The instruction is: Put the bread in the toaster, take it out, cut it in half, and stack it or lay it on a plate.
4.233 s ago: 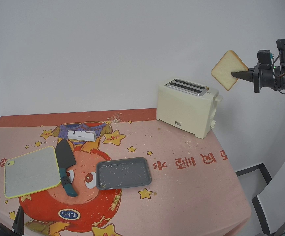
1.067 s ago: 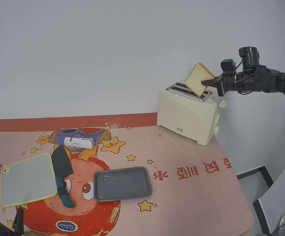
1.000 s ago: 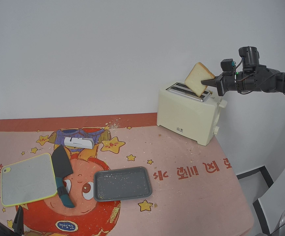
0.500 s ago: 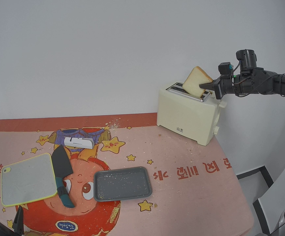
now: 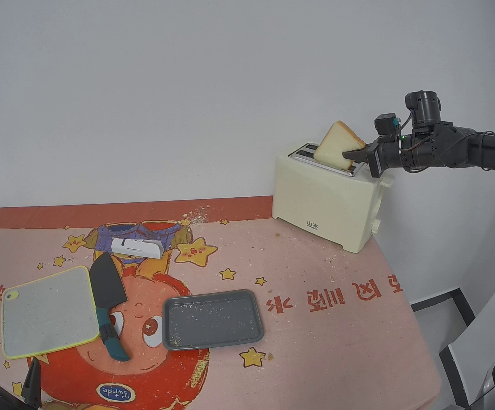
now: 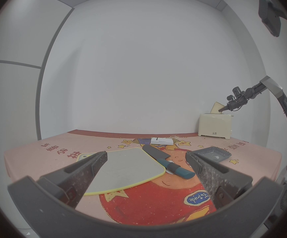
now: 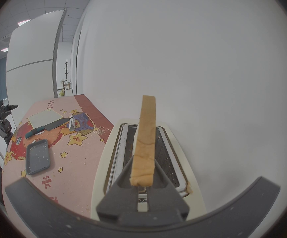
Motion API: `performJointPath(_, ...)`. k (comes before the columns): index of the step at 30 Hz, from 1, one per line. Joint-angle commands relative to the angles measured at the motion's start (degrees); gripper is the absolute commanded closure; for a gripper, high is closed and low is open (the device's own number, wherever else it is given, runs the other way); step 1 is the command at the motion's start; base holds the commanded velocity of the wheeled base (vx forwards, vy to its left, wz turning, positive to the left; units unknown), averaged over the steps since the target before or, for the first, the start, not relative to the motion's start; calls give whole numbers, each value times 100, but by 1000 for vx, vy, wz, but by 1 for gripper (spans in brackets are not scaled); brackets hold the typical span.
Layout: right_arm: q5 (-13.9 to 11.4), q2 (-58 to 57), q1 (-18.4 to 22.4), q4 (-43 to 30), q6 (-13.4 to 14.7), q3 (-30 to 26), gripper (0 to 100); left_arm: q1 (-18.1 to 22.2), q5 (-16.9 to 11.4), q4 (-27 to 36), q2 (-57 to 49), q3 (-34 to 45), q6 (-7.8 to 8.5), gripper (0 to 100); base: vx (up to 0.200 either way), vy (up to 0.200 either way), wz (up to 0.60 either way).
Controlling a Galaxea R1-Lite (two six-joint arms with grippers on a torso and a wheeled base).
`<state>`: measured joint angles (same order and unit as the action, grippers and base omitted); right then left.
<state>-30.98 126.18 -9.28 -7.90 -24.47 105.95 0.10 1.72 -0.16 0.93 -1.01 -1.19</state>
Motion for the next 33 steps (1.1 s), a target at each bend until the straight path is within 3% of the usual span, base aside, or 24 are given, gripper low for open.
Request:
performJointPath(1,4,38,-22,-1,3,-4,100,8,4,-2,-14,101,-4,0,0,0,0)
performJointPath(14,21,108,-83,8,3,14,100,-1,4,-2,-14,101,-4,0,0,0,0)
performJointPath(18,136,91,-83,8,-5,14,100,8,4,-2,-14,101,-4,0,0,0,0)
performJointPath(19,136,91,-83,8,-5,22,0,-1,4,-2,-14,101,-4,0,0,0,0)
performJointPath(33,153,64,-74,17,30,-22,0,8,-5,-2,-14,101,-4,0,0,0,0)
